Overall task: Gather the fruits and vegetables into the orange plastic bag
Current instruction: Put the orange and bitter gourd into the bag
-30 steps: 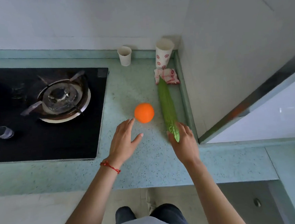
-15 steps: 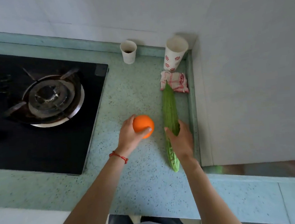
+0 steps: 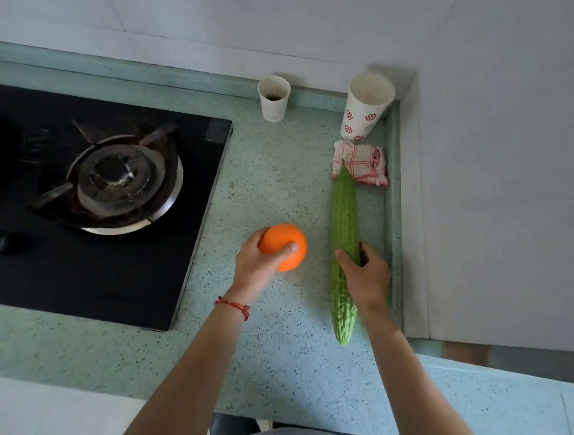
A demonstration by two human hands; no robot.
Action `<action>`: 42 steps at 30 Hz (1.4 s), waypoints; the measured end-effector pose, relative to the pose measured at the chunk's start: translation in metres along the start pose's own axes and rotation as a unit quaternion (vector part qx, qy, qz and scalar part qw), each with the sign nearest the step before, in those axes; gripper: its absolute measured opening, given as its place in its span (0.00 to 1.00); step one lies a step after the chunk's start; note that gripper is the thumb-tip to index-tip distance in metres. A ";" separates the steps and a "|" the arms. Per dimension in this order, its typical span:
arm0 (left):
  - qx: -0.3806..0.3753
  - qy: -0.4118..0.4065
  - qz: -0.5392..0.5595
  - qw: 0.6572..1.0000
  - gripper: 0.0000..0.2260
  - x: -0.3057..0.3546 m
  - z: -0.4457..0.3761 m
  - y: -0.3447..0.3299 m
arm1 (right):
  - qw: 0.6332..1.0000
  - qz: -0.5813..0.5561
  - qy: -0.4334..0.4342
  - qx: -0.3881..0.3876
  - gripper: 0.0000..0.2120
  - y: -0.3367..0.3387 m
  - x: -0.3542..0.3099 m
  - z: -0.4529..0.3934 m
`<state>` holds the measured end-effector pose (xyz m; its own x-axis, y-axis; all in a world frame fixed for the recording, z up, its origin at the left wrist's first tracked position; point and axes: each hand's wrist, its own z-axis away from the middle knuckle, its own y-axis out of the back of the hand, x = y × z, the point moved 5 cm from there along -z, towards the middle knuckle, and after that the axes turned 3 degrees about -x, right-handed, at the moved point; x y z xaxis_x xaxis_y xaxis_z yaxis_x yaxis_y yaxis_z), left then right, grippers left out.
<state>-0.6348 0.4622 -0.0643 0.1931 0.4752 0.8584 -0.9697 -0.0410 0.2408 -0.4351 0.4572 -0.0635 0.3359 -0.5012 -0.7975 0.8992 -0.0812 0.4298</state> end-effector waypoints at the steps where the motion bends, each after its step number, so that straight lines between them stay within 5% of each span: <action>1: 0.007 0.002 0.008 1.000 0.27 -0.001 0.003 0.004 | 1.000 -0.010 0.002 -0.006 0.20 -0.002 0.000 0.001; 6: 0.050 0.010 0.056 0.997 0.25 -0.005 0.023 0.035 | 0.997 -0.043 0.068 -0.021 0.04 -0.014 -0.016 0.021; 23: 0.253 0.011 0.173 0.952 0.24 -0.094 0.165 0.245 | 0.962 -0.048 0.169 -0.208 0.09 -0.180 -0.089 0.168; 32: 0.366 -0.009 0.269 0.891 0.27 -0.183 0.274 0.426 | 0.928 -0.049 0.195 -0.314 0.05 -0.346 -0.115 0.314; 42: 0.502 0.005 0.328 0.800 0.21 -0.276 0.369 0.554 | 0.844 0.002 0.244 -0.477 0.07 -0.507 -0.142 0.445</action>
<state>-1.1702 -0.0162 -0.0007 -0.3151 0.0685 0.9466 -0.2509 -0.9679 -0.0134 -1.0635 0.1863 0.0201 0.2062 -0.0669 -0.9762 0.6360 0.7673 0.0818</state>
